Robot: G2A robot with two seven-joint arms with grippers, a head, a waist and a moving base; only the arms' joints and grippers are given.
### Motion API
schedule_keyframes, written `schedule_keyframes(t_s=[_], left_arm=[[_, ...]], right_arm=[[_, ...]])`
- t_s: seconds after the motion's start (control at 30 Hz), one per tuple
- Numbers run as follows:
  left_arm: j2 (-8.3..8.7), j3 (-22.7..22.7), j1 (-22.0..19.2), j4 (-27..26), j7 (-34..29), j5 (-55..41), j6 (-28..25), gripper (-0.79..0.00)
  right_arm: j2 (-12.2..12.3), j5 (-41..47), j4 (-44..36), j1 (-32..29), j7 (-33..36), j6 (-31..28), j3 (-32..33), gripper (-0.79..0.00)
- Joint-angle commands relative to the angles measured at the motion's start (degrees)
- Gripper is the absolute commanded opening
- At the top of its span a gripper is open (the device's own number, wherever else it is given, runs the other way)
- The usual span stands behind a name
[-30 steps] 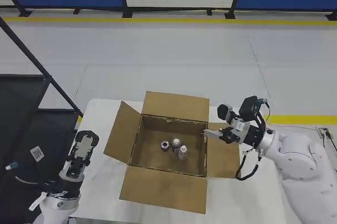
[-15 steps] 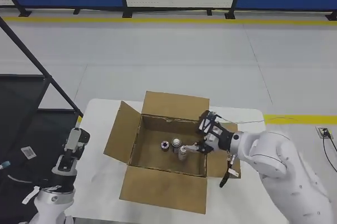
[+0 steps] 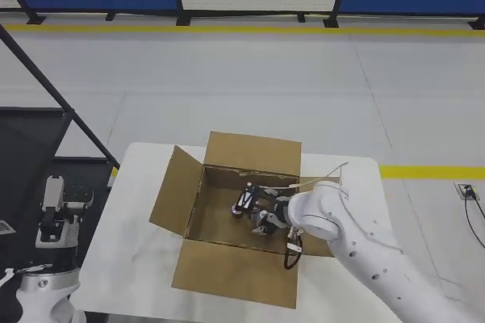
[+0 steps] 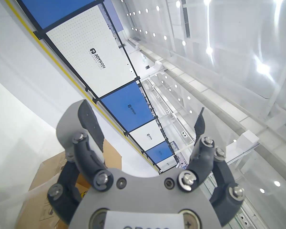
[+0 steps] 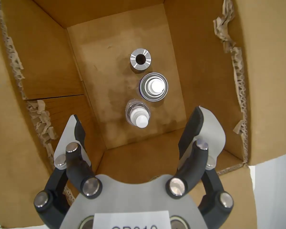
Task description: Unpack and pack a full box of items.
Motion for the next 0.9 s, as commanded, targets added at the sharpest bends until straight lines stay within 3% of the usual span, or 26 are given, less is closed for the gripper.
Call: schedule_keyframes(t_s=[0.0,0.1,0.17,0.37,0.7,0.83,0.87], left_arm=[[0.0,0.0,0.0,0.0,0.0,0.0,0.0,0.0],[0.0,0.0,0.0,0.0,0.0,0.0,0.0,0.0],[0.0,0.0,0.0,0.0,0.0,0.0,0.0,0.0],[0.0,0.0,0.0,0.0,0.0,0.0,0.0,0.0],[0.0,0.0,0.0,0.0,0.0,0.0,0.0,0.0],[0.0,0.0,0.0,0.0,0.0,0.0,0.0,0.0],[0.0,0.0,0.0,0.0,0.0,0.0,0.0,0.0]], right_arm=[[-0.59,0.64,2.0,0.64,-0.15,0.29,-1.07,0.0],[-1.23,1.4,4.43,1.36,-0.71,0.73,-1.83,-0.009],[-1.53,1.53,5.57,1.63,-1.3,0.99,-2.09,-0.182],[-2.06,1.59,7.42,1.89,-1.33,0.87,-2.53,-0.345],[-2.9,2.52,9.87,2.33,0.06,1.35,-3.01,-0.299],[-3.21,2.43,10.72,2.59,0.27,1.51,-3.17,-0.342],[-3.29,2.46,10.91,2.67,0.28,1.59,-3.18,-0.394]])
